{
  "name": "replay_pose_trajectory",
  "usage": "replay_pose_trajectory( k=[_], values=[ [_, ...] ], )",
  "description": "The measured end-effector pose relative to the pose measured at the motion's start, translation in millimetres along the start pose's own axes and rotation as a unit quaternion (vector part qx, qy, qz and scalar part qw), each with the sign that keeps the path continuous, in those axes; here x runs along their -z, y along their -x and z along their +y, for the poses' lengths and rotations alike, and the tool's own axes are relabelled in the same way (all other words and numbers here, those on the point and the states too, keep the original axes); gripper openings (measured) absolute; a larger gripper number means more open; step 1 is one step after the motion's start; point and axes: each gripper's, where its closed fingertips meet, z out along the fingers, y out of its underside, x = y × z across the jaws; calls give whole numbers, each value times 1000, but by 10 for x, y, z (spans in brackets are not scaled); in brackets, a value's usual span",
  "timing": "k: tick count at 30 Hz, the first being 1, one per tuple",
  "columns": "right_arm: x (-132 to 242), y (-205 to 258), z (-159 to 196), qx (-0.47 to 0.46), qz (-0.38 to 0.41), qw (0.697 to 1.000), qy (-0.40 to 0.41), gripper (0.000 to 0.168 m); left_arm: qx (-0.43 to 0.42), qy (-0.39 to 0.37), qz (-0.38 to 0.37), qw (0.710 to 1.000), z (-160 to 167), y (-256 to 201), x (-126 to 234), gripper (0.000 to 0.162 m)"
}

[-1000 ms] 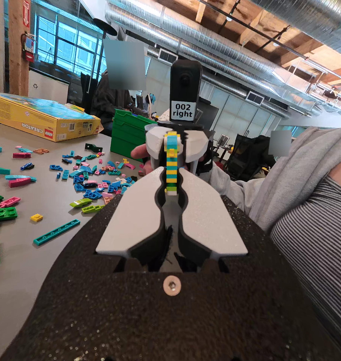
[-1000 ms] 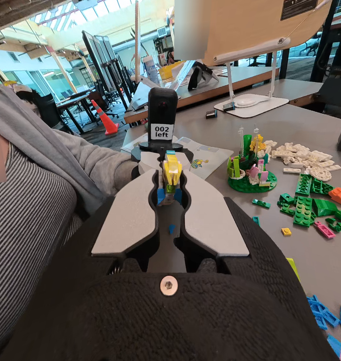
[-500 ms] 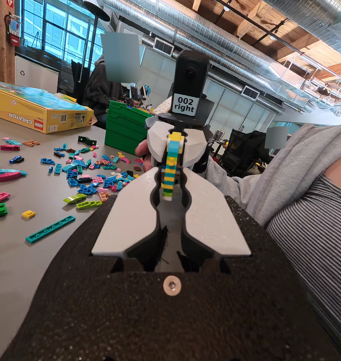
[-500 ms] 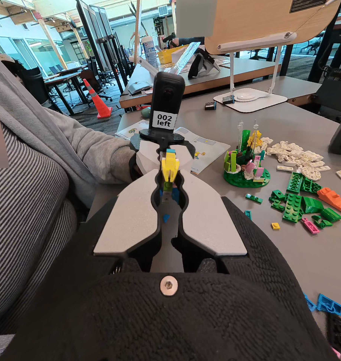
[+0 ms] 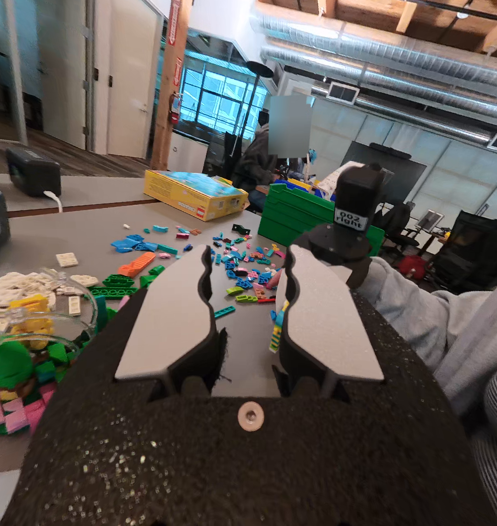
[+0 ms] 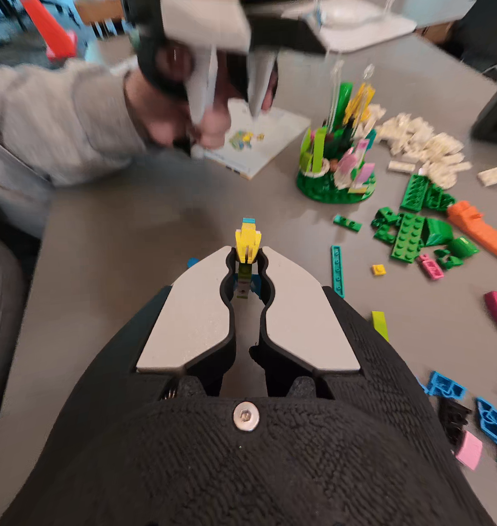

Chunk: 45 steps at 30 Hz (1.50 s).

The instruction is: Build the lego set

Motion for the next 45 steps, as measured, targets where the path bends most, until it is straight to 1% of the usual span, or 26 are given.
replay_pose_trajectory(
  k=[4, 10, 16, 23, 33, 45],
  values=[
    [-42, -35, 96, 7, 5, 1000, 18, 13, -3, 4, -8, 1000, 25, 17, -12, 49],
    [-19, -52, 177, 19, 2, 999, 33, 13, -7, 20, -1, 1000, 99, -33, -64, 49],
    [2, -74, 195, 16, 5, 999, 36, 18, -8, 24, 0, 1000, 121, -45, -80, 48],
    [5, -78, 198, 17, 8, 999, 37, 19, -12, 48, 6, 999, 245, -95, -147, 48],
    [-2, -83, 193, 21, 12, 999, 37, 22, -10, 60, 13, 998, 304, -129, -178, 48],
    [-13, -61, 180, 23, 10, 999, 35, 20, -11, 74, 13, 997, 364, -130, -194, 48]
  ],
)
